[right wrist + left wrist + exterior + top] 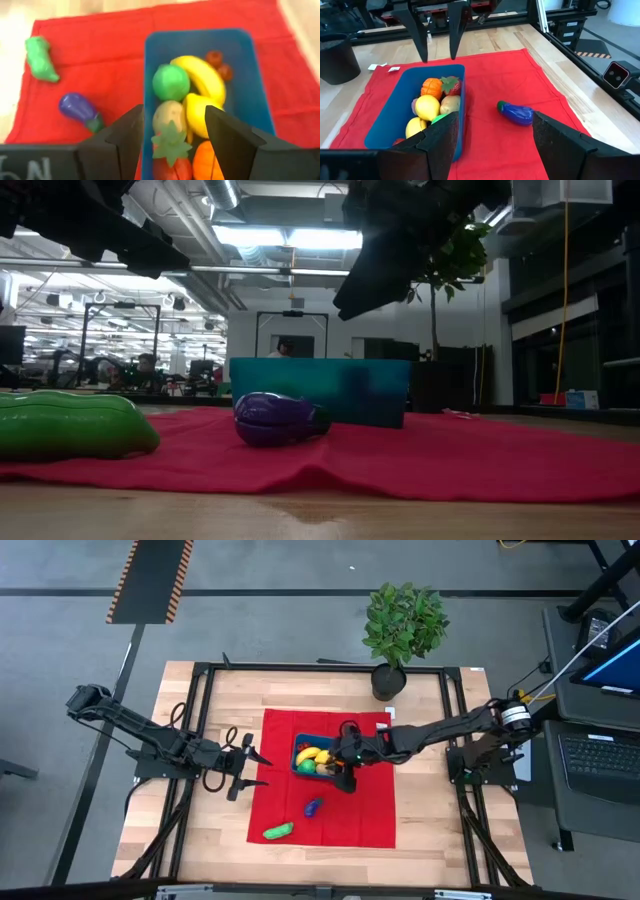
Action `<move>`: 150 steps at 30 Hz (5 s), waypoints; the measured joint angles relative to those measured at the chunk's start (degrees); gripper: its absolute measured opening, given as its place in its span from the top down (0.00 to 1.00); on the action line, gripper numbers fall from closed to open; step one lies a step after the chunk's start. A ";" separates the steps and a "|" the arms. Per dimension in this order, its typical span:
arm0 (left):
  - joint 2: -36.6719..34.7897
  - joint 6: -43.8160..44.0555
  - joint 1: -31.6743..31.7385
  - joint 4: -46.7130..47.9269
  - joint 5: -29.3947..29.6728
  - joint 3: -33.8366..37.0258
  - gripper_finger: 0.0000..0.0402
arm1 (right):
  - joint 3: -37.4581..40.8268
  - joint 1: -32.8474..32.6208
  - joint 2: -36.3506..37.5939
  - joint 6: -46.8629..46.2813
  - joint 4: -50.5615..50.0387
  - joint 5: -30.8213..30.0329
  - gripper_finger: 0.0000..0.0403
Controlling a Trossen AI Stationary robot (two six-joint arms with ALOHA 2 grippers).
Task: Pick and placing Produce into tupperware
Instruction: Put the green pea into the blue bin
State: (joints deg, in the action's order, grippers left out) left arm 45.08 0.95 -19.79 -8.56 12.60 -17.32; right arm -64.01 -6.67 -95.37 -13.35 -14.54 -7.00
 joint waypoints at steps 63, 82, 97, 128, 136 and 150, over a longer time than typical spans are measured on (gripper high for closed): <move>27.48 33.46 -22.15 33.68 18.47 -27.85 0.40 | 24.09 -5.30 6.00 -3.78 35.14 -3.00 0.48; 54.07 47.30 -24.52 41.57 13.53 -47.91 0.40 | 24.09 -6.37 6.00 -5.75 32.95 -2.98 0.48; 59.53 54.01 -23.50 43.08 8.83 -48.02 0.40 | 24.09 -7.92 5.98 -5.76 32.82 -2.91 0.48; 60.41 54.04 -19.85 41.92 1.56 -46.95 0.48 | 24.09 -7.92 5.96 -5.69 32.82 -2.98 0.48; 61.63 54.18 -19.85 41.22 -1.18 -46.95 0.55 | 24.09 -7.92 5.96 -5.69 32.78 -2.98 0.48; 62.01 53.96 -19.85 41.05 -2.34 -46.99 0.68 | 24.09 -7.91 5.96 -5.70 32.73 -2.98 0.48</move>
State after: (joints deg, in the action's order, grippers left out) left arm 107.09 54.92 -39.64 32.49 10.26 -64.31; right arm -39.92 -14.58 -89.41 -19.05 18.19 -9.98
